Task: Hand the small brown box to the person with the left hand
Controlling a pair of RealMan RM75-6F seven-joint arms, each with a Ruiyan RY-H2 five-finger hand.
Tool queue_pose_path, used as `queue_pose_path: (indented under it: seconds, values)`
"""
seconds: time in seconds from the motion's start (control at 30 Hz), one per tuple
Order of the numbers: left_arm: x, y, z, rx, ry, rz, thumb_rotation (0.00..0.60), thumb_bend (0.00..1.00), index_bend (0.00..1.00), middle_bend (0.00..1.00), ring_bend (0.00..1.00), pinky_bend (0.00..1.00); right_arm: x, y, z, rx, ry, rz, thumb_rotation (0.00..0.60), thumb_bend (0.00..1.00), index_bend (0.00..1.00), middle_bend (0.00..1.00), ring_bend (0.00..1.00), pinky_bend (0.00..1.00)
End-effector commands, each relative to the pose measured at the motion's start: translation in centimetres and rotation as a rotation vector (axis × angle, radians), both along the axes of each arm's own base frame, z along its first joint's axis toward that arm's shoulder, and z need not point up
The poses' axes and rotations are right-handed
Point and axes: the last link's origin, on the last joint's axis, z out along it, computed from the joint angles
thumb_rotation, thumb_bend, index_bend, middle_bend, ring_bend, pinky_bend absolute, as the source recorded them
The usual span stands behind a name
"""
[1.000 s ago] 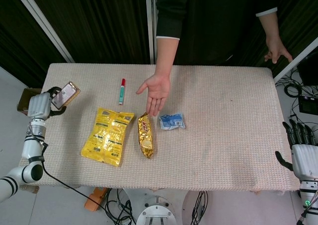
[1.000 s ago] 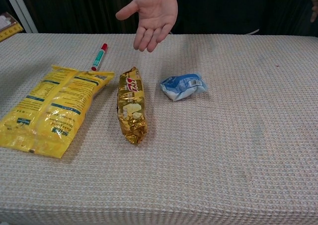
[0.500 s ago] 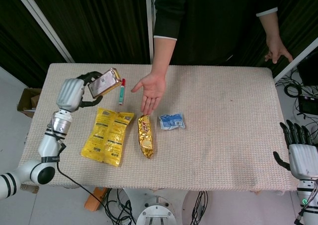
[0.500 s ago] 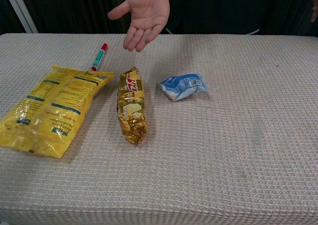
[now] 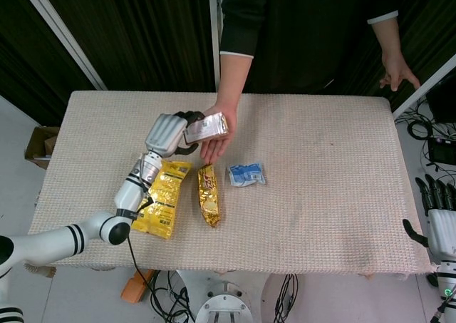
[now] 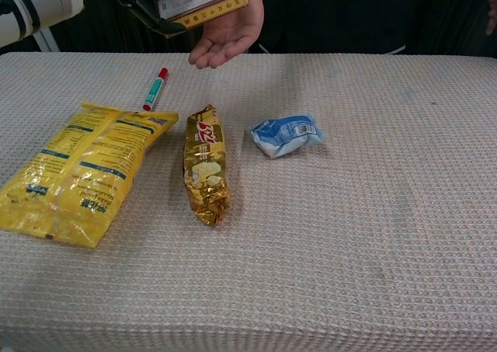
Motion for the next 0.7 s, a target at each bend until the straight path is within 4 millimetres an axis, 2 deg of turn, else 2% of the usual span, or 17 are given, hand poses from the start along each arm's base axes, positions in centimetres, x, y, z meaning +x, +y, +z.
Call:
queue_pose_path:
  seconds: [0.03,0.1,0.17,0.23,0.3,0.4,0.5,0.6,0.67,0.7]
  values:
    - [-0.2,-0.2,-0.6,-0.010,0.011,-0.012,0.600,0.34,0.26,0.44,0.43,0.61,-0.1,0.0,0.0,0.000,-0.002,-0.002,0.600,0.18,0.00,0.00,0.00,0.00]
    - [-0.3,-0.3,-0.5,-0.011,0.002,-0.017,0.600,0.24,0.09,0.24,0.28,0.48,-0.2,0.0,0.0,-0.001,-0.004,-0.004,0.600,0.18,0.00,0.00,0.00,0.00]
    - [-0.5,-0.2,-0.2,0.012,-0.005,-0.028,0.600,0.17,0.02,0.08,0.15,0.35,-0.3,0.0,0.0,-0.002,-0.004,-0.005,0.600,0.18,0.00,0.00,0.00,0.00]
    - [-0.9,-0.1,0.3,0.034,0.002,-0.030,0.600,0.13,0.01,0.01,0.06,0.27,-0.3,0.0,0.0,0.000,-0.002,-0.006,0.600,0.18,0.00,0.00,0.00,0.00]
    - [-1.3,-0.1,1.0,0.044,0.003,-0.020,0.600,0.09,0.00,0.00,0.03,0.24,-0.3,-0.1,0.0,0.001,-0.001,-0.007,0.600,0.18,0.00,0.00,0.00,0.00]
    - [-2.0,-0.4,2.4,0.056,-0.007,0.004,0.600,0.05,0.00,0.00,0.03,0.23,-0.1,-0.2,0.0,0.004,0.002,-0.003,0.600,0.18,0.00,0.00,0.00,0.00]
    - [-3.3,-0.7,4.6,0.111,0.006,0.020,0.600,0.01,0.00,0.00,0.03,0.23,0.2,-0.3,-0.2,0.009,0.004,0.005,0.600,0.18,0.00,0.00,0.00,0.00]
    - [-6.5,-1.5,7.7,0.160,0.043,0.111,0.600,0.00,0.00,0.00,0.03,0.23,0.5,-0.4,-0.3,0.011,0.003,0.015,0.600,0.18,0.00,0.00,0.00,0.00]
    - [-9.9,-2.6,10.1,0.172,0.066,0.228,0.594,0.00,0.00,0.00,0.03,0.23,0.7,-0.4,-0.3,0.010,0.003,0.022,0.600,0.18,0.00,0.00,0.00,0.00]
    - [-11.4,-3.3,10.9,0.173,0.075,0.281,0.572,0.00,0.00,0.00,0.03,0.23,0.7,-0.4,-0.3,0.009,0.001,0.025,0.600,0.18,0.00,0.00,0.00,0.00]
